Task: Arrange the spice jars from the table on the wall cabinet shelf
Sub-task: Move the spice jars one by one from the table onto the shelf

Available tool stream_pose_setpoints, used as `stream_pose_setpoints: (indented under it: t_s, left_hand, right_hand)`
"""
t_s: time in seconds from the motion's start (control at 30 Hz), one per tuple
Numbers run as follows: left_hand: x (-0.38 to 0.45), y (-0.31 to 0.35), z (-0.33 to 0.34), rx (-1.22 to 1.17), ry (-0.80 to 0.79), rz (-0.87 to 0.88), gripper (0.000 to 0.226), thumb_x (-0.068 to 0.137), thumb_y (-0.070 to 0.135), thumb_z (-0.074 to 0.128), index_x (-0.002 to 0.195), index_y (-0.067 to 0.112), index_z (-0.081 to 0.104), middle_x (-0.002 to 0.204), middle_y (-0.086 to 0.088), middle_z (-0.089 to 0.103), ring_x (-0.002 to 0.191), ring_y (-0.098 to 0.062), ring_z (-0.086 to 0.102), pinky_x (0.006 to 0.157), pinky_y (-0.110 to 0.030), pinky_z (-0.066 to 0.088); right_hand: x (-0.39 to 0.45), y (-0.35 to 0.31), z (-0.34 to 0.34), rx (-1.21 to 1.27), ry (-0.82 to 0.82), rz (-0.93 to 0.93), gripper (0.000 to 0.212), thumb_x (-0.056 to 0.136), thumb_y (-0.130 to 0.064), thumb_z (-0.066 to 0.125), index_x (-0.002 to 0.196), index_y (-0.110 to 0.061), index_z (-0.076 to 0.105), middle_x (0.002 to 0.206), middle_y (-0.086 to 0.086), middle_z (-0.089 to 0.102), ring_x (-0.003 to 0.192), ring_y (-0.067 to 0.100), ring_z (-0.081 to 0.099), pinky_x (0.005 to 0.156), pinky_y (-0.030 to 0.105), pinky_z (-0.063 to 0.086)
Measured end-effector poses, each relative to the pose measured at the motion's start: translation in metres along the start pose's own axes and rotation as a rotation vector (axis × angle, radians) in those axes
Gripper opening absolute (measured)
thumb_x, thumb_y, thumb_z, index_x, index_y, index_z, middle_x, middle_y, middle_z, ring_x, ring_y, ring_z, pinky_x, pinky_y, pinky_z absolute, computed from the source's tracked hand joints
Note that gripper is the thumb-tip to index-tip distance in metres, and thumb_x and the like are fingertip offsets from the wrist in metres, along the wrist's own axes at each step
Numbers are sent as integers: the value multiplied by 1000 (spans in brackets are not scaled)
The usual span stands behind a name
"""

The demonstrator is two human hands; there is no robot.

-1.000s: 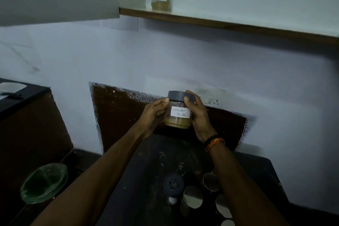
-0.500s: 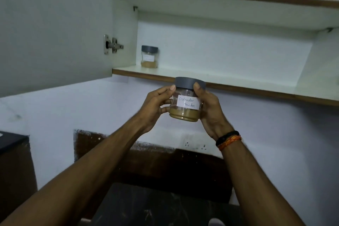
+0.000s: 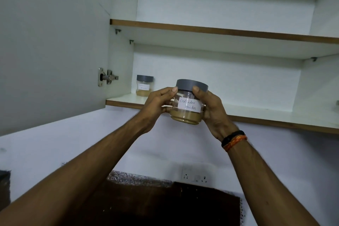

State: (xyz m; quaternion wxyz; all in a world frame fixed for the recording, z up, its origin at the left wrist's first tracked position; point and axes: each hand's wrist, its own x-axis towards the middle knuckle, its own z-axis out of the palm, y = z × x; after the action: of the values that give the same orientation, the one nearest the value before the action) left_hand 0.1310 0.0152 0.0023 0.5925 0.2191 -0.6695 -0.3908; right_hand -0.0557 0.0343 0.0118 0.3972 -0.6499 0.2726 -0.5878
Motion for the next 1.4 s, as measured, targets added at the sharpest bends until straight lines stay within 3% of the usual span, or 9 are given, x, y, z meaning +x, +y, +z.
stream_pose_setpoints:
  t_s: [0.13,0.2,0.27,0.37,0.47,0.6,0.7,1.13,1.4]
  left_hand:
    - [16,-1,-7,35,-28,10,45,93,48,59,115,10,71,103,-12,70,86,-20,65,70,-27,55]
    - [26,-5,-13,148,10,37,43,100,44,52,115,8,71,108,-13,73,93,-23,68,82,-32,57]
    - [36,-11,-24,498,61,152,40,105,40,43,114,13,71,110,-6,73,103,-21,67,95,-35,52]
    - [50,-19,-43,1136,-176,274,40,106,43,37,129,21,61,131,1,64,120,-20,58,99,-34,44]
    - [66,-28,-56,1368,-414,119,57,101,61,32,150,32,42,157,6,41,143,-14,38,117,-35,32]
    - [86,-40,-71,1472,-516,-29,71,94,74,30,152,34,36,157,5,41,143,-18,39,118,-37,30]
    - [90,-47,-89,1501,-532,-59,76,91,78,28,154,34,33,157,3,42,143,-20,39,118,-39,30]
    - [87,-60,-108,1576,-451,308,78,91,75,20,150,30,43,138,3,62,116,-19,63,96,-33,47]
    - [94,-68,-115,1563,-413,426,74,94,74,23,143,26,51,121,3,72,101,-16,68,87,-30,53]
  right_hand:
    - [21,-3,-7,-64,-24,-4,55,80,-46,76,129,-23,66,125,9,72,119,35,66,96,63,54]
    - [34,-8,-11,-91,-17,-24,63,73,-47,80,130,-26,64,117,1,75,113,28,70,90,50,60]
    - [48,-15,-14,-101,-7,-59,72,68,-46,82,133,-28,58,112,-6,75,108,21,72,82,39,61]
    - [70,-26,-21,-110,19,-115,70,73,-42,79,137,-28,53,117,-4,69,106,19,71,86,40,60]
    - [91,-35,-25,-120,27,-144,59,75,-42,77,130,-28,58,115,-2,69,101,17,72,85,41,59]
    - [116,-34,-25,-163,3,-133,54,74,-43,77,124,-30,61,112,-1,70,96,16,73,73,31,59]
    - [136,-24,-24,-187,-8,-120,52,74,-42,79,121,-29,63,114,0,71,102,19,72,76,33,57]
    - [234,56,-9,-256,-117,66,56,83,-23,80,131,-17,51,120,7,63,104,26,68,79,36,56]
    - [280,86,-4,-348,-145,134,57,77,-23,84,124,-18,51,120,14,68,109,32,68,104,55,50]
